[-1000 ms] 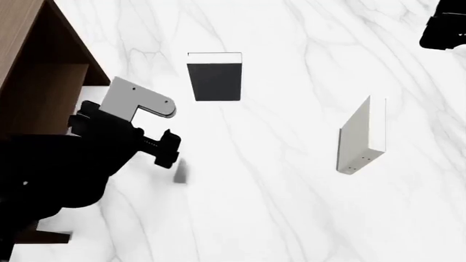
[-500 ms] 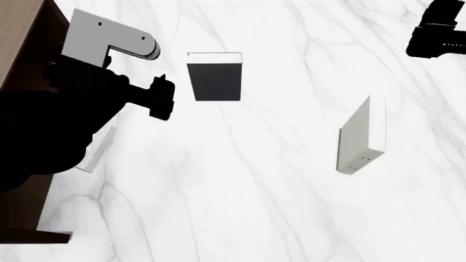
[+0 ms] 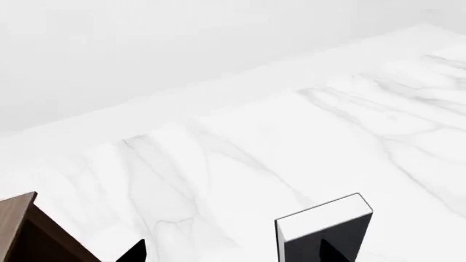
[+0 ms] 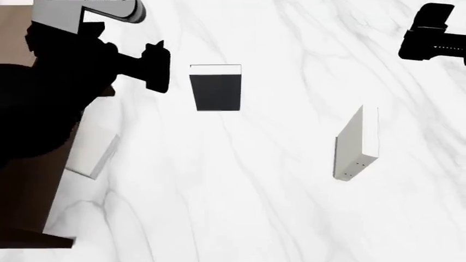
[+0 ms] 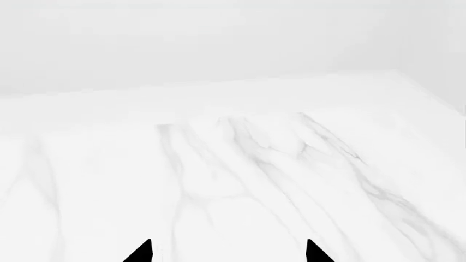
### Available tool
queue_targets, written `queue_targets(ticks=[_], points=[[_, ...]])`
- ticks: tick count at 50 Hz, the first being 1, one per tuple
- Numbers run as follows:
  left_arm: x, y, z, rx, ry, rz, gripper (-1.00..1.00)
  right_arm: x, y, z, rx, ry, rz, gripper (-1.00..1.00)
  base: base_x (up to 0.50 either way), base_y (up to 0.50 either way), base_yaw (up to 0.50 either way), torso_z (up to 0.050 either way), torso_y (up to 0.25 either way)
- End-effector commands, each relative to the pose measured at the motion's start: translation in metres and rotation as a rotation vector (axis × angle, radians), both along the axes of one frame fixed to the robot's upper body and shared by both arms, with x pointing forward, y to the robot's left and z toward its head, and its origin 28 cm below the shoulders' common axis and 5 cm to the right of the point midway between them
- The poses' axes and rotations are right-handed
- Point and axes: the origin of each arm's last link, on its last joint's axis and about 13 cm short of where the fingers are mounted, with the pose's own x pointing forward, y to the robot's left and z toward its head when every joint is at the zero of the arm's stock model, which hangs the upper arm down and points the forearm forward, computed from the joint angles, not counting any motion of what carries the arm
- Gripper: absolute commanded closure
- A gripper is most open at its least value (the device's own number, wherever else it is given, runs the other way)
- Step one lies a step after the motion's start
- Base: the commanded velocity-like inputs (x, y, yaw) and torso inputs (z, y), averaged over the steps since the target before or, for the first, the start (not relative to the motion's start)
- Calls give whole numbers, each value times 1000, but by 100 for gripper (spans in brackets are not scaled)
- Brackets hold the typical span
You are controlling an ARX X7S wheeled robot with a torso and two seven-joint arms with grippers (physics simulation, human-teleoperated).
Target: Pick up the book on the right and place it under the cabinet shelf.
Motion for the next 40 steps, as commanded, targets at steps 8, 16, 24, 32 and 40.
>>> queue_targets(ticks=[8, 16, 24, 32, 40], points=[[-1, 3, 4, -27, -18, -2, -100, 0, 2, 0, -6, -1, 7, -100, 0, 0, 0, 0, 250], [0, 6, 4, -36, -18, 4, -100, 1, 3, -4, -12, 1, 8, -100, 0, 0, 0, 0, 250], [3, 8, 4, -42, -23, 13, -100, 0, 3, -6, -16, 2, 6, -100, 0, 0, 0, 0, 250], [2, 12, 8, -46, -36, 22, -100, -3, 2, -2, -32, -4, -4, -100, 0, 0, 0, 0, 250], [-3, 24, 13, -57, -53, 59, -100, -11, -5, -1, -66, -7, -32, -100, 0, 0, 0, 0, 250]])
